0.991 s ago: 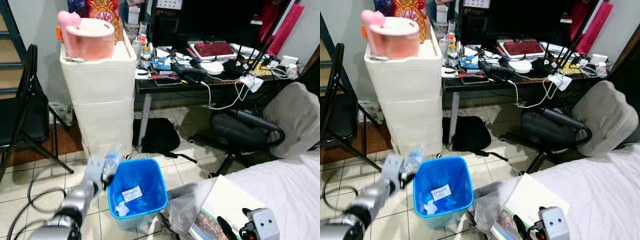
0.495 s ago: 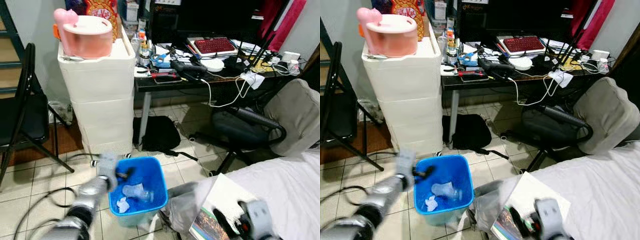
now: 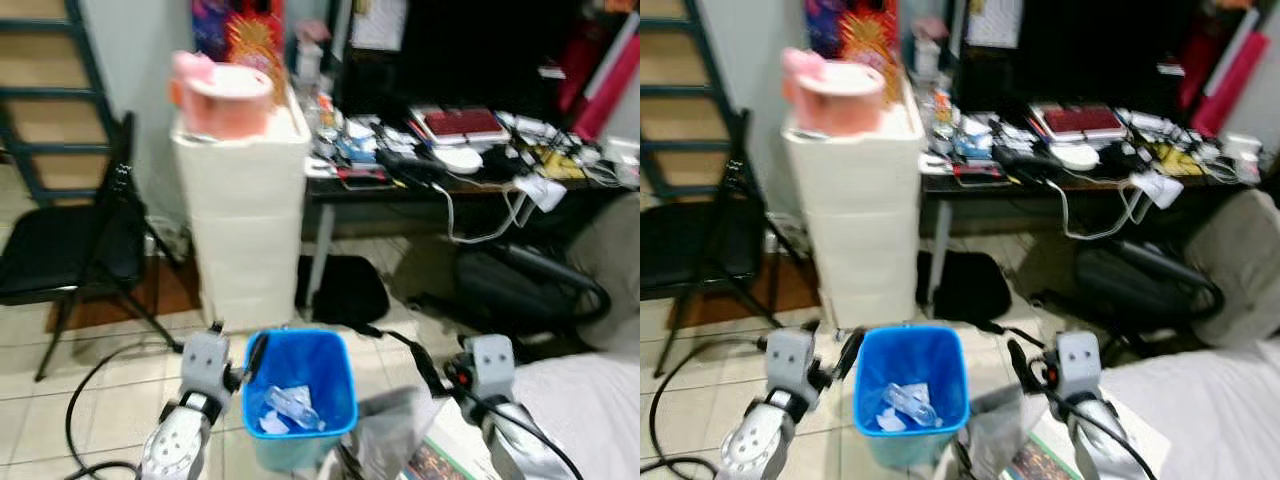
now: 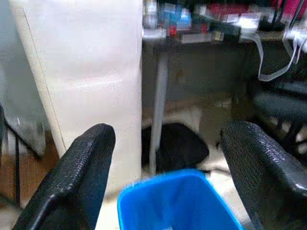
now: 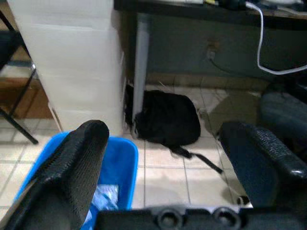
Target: Clean up the room
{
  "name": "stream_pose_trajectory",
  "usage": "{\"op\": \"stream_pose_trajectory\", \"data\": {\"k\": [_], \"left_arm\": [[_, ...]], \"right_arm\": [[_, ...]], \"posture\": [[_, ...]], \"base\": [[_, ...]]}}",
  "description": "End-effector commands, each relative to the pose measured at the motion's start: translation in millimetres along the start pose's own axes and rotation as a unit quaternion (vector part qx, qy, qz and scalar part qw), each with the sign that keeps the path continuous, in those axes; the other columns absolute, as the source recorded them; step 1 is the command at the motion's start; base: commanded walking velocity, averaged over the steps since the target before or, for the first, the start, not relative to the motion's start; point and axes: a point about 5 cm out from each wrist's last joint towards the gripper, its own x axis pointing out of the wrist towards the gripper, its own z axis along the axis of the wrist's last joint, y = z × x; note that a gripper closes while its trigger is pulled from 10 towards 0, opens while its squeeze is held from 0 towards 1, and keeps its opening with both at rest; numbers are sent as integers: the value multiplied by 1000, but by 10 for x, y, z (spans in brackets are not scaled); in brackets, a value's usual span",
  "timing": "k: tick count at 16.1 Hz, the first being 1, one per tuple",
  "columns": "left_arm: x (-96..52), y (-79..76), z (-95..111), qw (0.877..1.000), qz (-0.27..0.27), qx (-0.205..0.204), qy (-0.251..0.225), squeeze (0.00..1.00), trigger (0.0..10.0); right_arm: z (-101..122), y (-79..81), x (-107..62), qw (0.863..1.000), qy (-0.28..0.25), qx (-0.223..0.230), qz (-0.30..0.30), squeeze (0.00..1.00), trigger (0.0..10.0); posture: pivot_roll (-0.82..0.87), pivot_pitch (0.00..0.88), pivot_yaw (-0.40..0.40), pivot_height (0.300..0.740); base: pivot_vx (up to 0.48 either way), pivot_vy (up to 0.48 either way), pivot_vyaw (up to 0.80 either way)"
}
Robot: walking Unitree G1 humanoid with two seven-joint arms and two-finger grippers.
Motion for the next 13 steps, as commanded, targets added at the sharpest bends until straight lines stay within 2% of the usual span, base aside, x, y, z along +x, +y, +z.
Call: {"op": "stream_pose_trajectory", "data": {"k": [1, 6, 10, 13], "left_arm": [[1, -108, 11, 1000, -12, 11, 12, 0, 10000], [46, -66, 37, 999, 5, -17, 31, 0, 10000], [76, -73, 38, 999, -9, -3, 44, 0, 10000], [114, -11, 1, 998, -2, -17, 56, 0, 10000]], "right_arm": [[-37, -1, 50, 1000, 4, -4, -2, 0, 10000], [-38, 16, 171, 1000, -2, -7, 8, 0, 10000], [-47, -1, 192, 1000, -8, -5, 5, 0, 10000], [-62, -15, 196, 1000, -10, 1, 3, 0, 10000]], "posture": [[119, 0, -120, 740], [110, 0, -114, 740], [89, 0, -100, 740], [78, 0, -93, 740]], "base": [[0, 0, -800], [0, 0, -800], [0, 0, -800], [0, 0, -800]]}}
